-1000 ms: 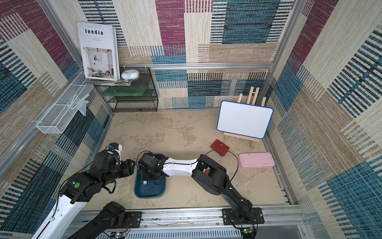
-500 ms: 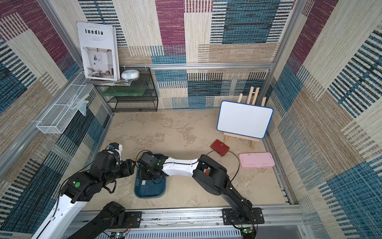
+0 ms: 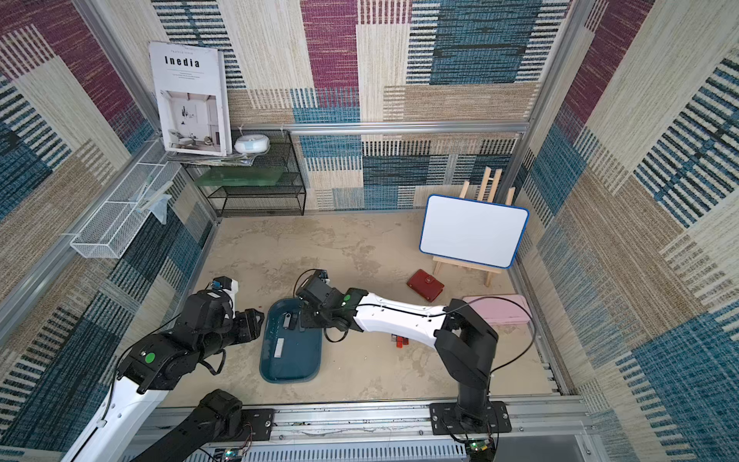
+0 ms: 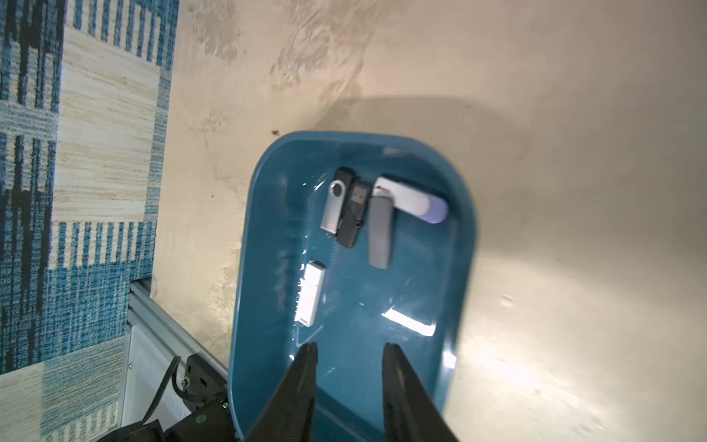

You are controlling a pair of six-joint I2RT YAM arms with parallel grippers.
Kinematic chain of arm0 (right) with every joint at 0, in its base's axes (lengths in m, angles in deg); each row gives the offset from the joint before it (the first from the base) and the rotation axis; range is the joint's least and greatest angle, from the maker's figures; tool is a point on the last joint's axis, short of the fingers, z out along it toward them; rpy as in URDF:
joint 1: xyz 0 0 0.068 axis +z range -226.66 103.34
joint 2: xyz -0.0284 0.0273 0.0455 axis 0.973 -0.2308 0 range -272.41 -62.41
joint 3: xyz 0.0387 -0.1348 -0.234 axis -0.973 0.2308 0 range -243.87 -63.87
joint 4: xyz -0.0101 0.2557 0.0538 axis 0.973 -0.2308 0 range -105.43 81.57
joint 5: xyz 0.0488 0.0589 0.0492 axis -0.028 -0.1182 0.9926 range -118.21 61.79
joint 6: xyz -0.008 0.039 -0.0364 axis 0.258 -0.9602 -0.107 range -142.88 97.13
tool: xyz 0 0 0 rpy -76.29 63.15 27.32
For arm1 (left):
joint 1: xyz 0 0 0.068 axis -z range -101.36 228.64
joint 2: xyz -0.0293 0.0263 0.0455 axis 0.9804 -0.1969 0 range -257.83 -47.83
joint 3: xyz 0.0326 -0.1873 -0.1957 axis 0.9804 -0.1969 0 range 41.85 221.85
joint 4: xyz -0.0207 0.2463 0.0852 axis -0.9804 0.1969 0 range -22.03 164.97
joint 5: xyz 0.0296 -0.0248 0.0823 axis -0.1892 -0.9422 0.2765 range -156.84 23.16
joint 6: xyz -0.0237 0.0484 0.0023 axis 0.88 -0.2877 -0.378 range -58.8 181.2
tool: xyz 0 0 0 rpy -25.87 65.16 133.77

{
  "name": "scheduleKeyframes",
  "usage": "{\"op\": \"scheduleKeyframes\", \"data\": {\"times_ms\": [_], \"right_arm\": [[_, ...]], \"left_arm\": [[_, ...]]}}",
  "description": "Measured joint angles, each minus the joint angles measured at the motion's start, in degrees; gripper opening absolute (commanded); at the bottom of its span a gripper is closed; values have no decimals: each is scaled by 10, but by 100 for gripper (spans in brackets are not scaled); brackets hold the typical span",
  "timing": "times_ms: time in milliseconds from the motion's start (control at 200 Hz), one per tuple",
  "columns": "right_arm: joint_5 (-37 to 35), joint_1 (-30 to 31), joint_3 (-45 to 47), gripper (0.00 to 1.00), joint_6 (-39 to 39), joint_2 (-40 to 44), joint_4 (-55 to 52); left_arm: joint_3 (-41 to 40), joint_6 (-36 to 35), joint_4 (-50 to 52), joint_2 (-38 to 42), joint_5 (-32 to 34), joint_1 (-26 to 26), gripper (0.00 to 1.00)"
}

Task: Put the usb flash drive into the storage box
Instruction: Pick up the USB flash from the center of the board.

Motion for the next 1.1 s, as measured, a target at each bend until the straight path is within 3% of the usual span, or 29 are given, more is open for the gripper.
{"op": "scheduleKeyframes", "data": {"times_ms": [290,501,686,866,962,1097], "right_arm": [[-83,-141,245,39,107,264,19],[-150,-223,370,45,184,384,61],[-209,-283,448,46,209,418,98],[-251,-315,512,46,200,429,142],[-263,-327,529,47,190,439,146],[-270,-329,550,48,181,474,167]], "left_arm": [[-5,-17,-19,-26,-59,4,61],[-3,-31,-34,-67,-113,36,55],[0,-2,-63,-125,-111,157,55],[58,54,-100,-284,-51,316,53],[106,72,-125,-385,-29,361,51],[188,84,-147,-529,-19,385,46]]}}
